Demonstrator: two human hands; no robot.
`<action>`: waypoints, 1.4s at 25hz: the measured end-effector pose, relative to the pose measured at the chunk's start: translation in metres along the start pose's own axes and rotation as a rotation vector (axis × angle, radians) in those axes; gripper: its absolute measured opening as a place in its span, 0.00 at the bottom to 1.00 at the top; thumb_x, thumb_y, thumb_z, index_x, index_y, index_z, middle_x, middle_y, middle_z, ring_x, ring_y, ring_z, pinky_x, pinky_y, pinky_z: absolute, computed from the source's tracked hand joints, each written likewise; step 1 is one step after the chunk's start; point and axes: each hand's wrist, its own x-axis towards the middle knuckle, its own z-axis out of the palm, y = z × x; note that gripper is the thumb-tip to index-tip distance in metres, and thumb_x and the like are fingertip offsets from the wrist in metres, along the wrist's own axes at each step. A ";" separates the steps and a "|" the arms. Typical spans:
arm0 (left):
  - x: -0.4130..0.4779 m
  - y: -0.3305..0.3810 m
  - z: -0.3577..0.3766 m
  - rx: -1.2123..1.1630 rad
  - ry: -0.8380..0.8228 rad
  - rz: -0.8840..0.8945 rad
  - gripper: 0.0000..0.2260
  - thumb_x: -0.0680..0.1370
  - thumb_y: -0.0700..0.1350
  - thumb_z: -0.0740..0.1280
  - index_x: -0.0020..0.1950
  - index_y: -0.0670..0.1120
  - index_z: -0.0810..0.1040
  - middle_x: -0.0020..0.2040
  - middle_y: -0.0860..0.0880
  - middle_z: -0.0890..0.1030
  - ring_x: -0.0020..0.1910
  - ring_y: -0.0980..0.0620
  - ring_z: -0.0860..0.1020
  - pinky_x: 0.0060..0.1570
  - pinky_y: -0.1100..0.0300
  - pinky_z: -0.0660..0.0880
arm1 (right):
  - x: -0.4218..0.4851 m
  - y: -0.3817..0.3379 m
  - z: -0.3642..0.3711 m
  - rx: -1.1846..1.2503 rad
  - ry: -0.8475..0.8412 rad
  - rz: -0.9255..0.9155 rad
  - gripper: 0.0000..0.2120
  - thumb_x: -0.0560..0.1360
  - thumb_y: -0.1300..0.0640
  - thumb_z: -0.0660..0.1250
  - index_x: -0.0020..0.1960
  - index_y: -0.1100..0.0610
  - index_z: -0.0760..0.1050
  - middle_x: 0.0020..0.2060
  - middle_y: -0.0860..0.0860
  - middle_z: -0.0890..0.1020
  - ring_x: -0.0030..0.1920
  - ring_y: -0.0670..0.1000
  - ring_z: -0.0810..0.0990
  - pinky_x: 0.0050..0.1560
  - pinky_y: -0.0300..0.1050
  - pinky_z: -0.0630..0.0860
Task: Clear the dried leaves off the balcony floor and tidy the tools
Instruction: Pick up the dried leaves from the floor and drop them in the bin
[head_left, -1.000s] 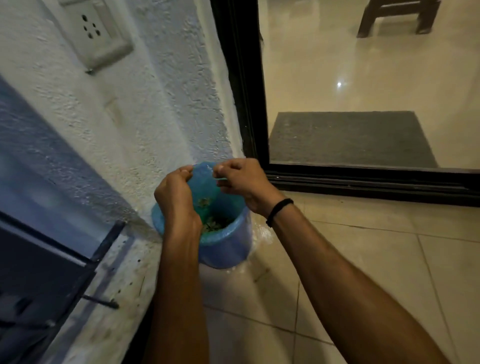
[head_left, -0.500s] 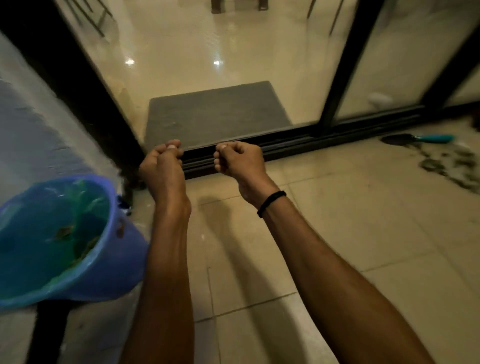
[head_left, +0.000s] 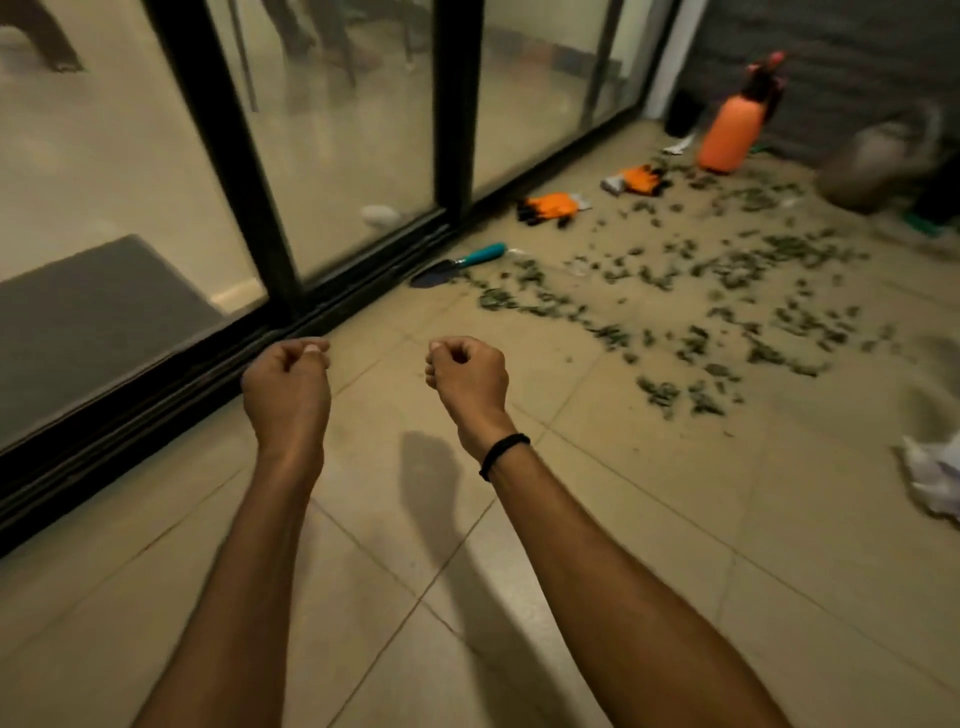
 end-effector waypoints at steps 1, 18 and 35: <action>-0.001 0.000 0.027 0.032 -0.054 0.018 0.09 0.79 0.42 0.63 0.48 0.51 0.83 0.49 0.50 0.83 0.50 0.52 0.79 0.55 0.53 0.76 | 0.016 0.005 -0.020 -0.017 0.066 -0.005 0.07 0.77 0.55 0.68 0.42 0.55 0.82 0.35 0.49 0.84 0.41 0.51 0.84 0.48 0.55 0.82; -0.087 0.010 0.382 0.651 -0.726 0.427 0.11 0.81 0.42 0.62 0.57 0.44 0.82 0.51 0.50 0.82 0.52 0.52 0.79 0.53 0.61 0.72 | 0.161 0.103 -0.269 -0.062 0.630 0.051 0.07 0.78 0.58 0.68 0.50 0.59 0.83 0.43 0.50 0.85 0.43 0.47 0.79 0.44 0.34 0.72; -0.139 -0.091 0.447 0.718 -0.911 0.688 0.11 0.79 0.41 0.63 0.61 0.44 0.79 0.55 0.44 0.79 0.57 0.47 0.74 0.56 0.58 0.70 | 0.166 0.164 -0.388 -0.347 0.436 0.224 0.14 0.75 0.54 0.73 0.60 0.55 0.81 0.52 0.50 0.82 0.51 0.47 0.79 0.49 0.31 0.71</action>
